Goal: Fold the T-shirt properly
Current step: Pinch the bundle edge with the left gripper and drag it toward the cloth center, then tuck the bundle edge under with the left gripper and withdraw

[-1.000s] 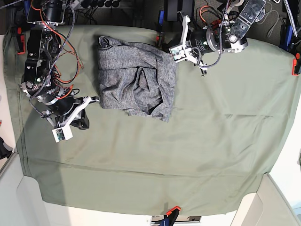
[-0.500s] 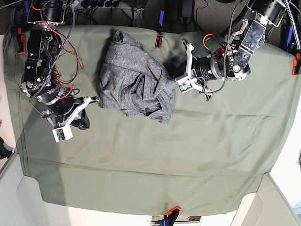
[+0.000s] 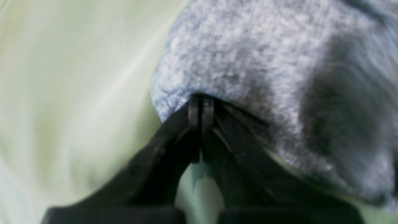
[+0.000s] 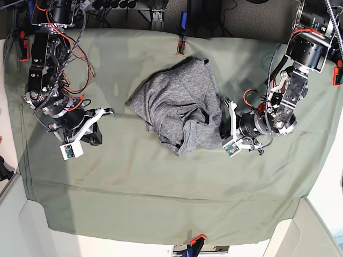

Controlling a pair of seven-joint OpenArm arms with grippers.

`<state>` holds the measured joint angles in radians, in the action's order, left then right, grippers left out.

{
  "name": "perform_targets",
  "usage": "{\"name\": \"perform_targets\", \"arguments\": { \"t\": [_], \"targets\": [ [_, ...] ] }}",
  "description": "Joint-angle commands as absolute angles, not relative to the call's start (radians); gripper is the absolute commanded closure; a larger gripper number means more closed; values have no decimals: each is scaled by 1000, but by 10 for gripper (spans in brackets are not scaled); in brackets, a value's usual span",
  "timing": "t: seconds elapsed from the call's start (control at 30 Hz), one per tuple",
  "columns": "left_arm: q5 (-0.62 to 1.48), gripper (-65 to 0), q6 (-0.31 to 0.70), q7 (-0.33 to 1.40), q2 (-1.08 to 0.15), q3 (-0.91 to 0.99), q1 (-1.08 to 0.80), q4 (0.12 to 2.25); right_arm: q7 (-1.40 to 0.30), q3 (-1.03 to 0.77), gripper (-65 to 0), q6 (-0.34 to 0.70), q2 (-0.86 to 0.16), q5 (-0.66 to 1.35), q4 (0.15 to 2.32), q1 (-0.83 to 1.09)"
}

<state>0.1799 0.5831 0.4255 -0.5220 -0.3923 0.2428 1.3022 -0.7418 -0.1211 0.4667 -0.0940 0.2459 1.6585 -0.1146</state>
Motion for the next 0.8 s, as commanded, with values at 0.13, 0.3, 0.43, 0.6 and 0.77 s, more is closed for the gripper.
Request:
{"name": "perform_targets", "arguments": {
  "t": [0.13,0.3,0.43,0.6,0.77],
  "targets": [
    [168,0,562,418,-461,-385,355,1247,-730,-122,0,467,-97,299,1674,-135],
    [168,0,589,418,-413,-386,448,1101,-734,-122,0,467,-97,299,1674,-135],
    [196,0,579,422,-464,-387,459,1095,-737,-122,0,468,-97,300,1674,-135],
    [302,-34,461,432,-601,-387,452,1148,-736,-122,0,468,-97,300,1674,-134],
    [423,-30,482,455,-703,-372,358,1334,-716,-122,0,468,-97,330,1674,-135]
  ]
}}
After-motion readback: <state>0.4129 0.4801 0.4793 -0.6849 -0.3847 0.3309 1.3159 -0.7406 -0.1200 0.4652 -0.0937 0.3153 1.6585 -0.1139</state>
